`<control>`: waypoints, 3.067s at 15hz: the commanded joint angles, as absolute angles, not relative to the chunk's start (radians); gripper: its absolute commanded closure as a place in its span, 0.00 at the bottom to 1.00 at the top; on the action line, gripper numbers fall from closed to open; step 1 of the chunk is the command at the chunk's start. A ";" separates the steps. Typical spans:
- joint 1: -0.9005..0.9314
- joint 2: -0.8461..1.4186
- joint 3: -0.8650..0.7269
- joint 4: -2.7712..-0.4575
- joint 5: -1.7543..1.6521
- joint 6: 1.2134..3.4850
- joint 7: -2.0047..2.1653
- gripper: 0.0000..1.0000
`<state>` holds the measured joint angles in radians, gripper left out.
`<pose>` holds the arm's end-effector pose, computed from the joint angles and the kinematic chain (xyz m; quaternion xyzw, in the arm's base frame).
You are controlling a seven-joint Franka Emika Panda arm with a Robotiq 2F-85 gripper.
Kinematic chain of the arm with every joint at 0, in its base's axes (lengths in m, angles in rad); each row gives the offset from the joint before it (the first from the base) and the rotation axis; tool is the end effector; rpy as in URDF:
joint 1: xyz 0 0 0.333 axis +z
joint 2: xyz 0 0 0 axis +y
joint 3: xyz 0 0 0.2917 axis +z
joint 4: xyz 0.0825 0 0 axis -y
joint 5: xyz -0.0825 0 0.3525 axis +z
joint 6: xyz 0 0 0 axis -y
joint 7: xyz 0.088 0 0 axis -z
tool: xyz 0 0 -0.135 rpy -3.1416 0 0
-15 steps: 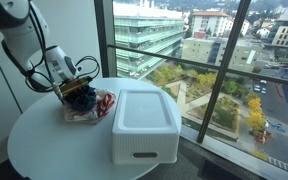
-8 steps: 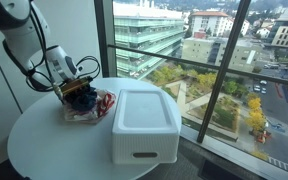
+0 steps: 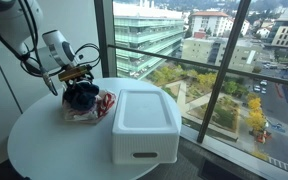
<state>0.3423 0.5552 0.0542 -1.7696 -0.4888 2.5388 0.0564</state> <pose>0.6035 0.2476 0.2438 0.9235 0.3392 0.1357 0.1169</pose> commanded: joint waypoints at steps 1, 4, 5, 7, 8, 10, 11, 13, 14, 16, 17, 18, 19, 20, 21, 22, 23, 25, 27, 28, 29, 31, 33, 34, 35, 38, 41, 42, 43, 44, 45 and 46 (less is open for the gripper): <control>0.350 0.475 0.042 -1.784 -0.480 2.481 0.074 0.00; 0.324 0.413 0.087 -1.801 -0.407 2.355 0.032 0.00; 0.313 0.387 0.111 -1.818 -0.362 2.319 0.013 0.00; 0.292 0.350 0.159 -1.844 -0.264 2.254 -0.029 0.00; 0.286 0.336 0.178 -1.863 -0.219 2.231 -0.042 0.00; 0.286 0.318 0.199 -1.909 -0.172 2.223 -0.044 0.00; 0.287 0.314 0.207 -1.935 -0.155 2.228 -0.044 0.00; 0.291 0.313 0.217 -1.991 -0.139 2.247 -0.033 0.00; 0.294 0.315 0.221 -2.019 -0.139 2.264 -0.030 0.00; 0.296 0.319 0.237 -2.067 -0.122 2.287 -0.035 0.00; 0.298 0.319 0.246 -2.087 -0.113 2.301 -0.036 0.00; 0.315 0.311 0.238 -2.110 -0.158 2.363 -0.011 0.00; 0.307 0.349 0.233 -2.053 -0.145 2.291 -0.019 0.00; 0.310 0.351 0.235 -2.064 -0.146 2.303 -0.017 0.00; 0.310 0.354 0.235 -2.064 -0.146 2.301 -0.017 0.00; 0.310 0.356 0.234 -2.063 -0.146 2.301 -0.017 0.00; 0.309 0.364 0.232 -2.067 -0.142 2.308 -0.010 0.00; 0.310 0.385 0.237 -2.074 -0.126 2.333 -0.003 0.00; 0.317 0.411 0.233 -2.073 -0.137 2.358 0.011 0.00; 0.317 0.426 0.231 -2.071 -0.138 2.375 0.011 0.00; 0.317 0.444 0.229 -2.067 -0.138 2.396 0.015 0.00; 0.328 0.477 0.214 -2.057 -0.156 2.436 0.039 0.00; 0.333 0.509 0.204 -2.046 -0.166 2.469 0.043 0.00; 0.336 0.526 0.195 -2.039 -0.176 2.480 0.046 0.00; 0.334 0.540 0.190 -2.030 -0.178 2.488 0.041 0.00; 0.339 0.583 0.169 -1.995 -0.189 2.515 0.039 0.00; 0.343 0.625 0.158 -1.949 -0.196 2.528 0.036 0.00; 0.341 0.638 0.158 -1.935 -0.192 2.528 0.033 0.00; 0.340 0.655 0.157 -1.920 -0.187 2.527 0.035 0.00; 0.342 0.667 0.155 -1.909 -0.186 2.527 0.037 0.00; 0.341 0.680 0.158 -1.897 -0.181 2.526 0.034 0.00; 0.343 0.683 0.163 -1.892 -0.181 2.532 0.030 0.00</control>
